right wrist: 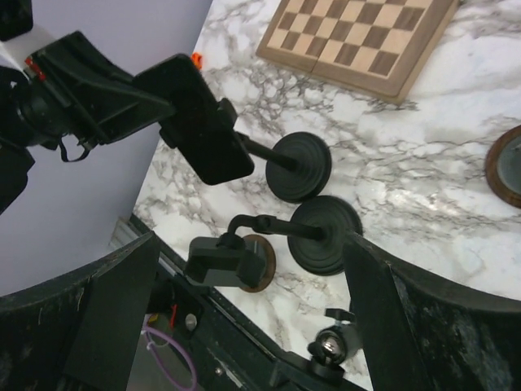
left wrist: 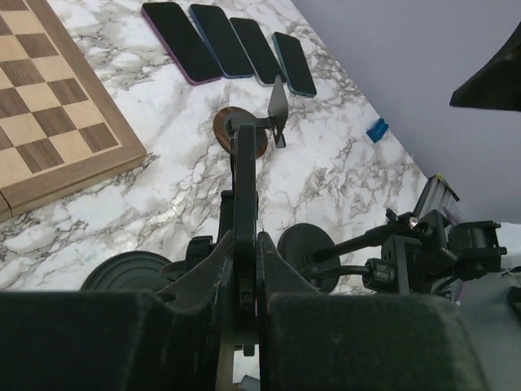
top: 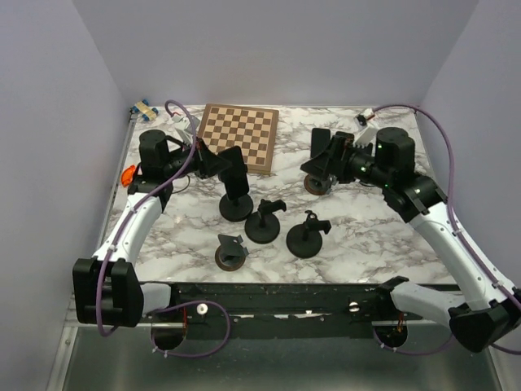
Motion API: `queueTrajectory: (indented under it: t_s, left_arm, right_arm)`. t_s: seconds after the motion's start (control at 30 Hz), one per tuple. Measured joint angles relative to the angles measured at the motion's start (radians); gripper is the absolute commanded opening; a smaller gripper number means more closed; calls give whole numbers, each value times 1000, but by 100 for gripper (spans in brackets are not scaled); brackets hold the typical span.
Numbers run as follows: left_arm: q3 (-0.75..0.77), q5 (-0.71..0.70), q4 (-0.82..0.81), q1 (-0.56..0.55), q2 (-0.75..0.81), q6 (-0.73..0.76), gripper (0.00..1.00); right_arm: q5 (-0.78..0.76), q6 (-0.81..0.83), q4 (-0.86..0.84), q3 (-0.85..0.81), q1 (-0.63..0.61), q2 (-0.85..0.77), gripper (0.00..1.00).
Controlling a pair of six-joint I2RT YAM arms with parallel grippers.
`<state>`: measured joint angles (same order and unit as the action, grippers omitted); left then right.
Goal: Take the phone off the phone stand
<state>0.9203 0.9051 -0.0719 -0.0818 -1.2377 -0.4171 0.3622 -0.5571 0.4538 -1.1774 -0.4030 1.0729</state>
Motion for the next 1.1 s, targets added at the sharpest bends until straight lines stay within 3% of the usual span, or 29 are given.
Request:
queueTrajectory:
  t_s: [0.13, 0.43, 0.67, 0.9, 1.1]
  left_arm:
    - [0, 1, 0, -1, -9, -23, 45]
    - [0, -10, -5, -1, 91, -24, 75]
    - [-10, -130, 39, 12, 259, 21, 79]
    - [-55, -438, 116, 54, 468, 58, 82]
    - [-60, -639, 180, 55, 512, 64, 82]
  right_arm:
    - [-97, -18, -16, -22, -150, 64, 100]
    - [-336, -7, -41, -138, -471, 225, 100]
    - [-512, 34, -55, -223, -615, 310, 100]
    - [-623, 68, -74, -312, -657, 437, 100]
    - [-650, 110, -52, -528, -655, 637, 100]
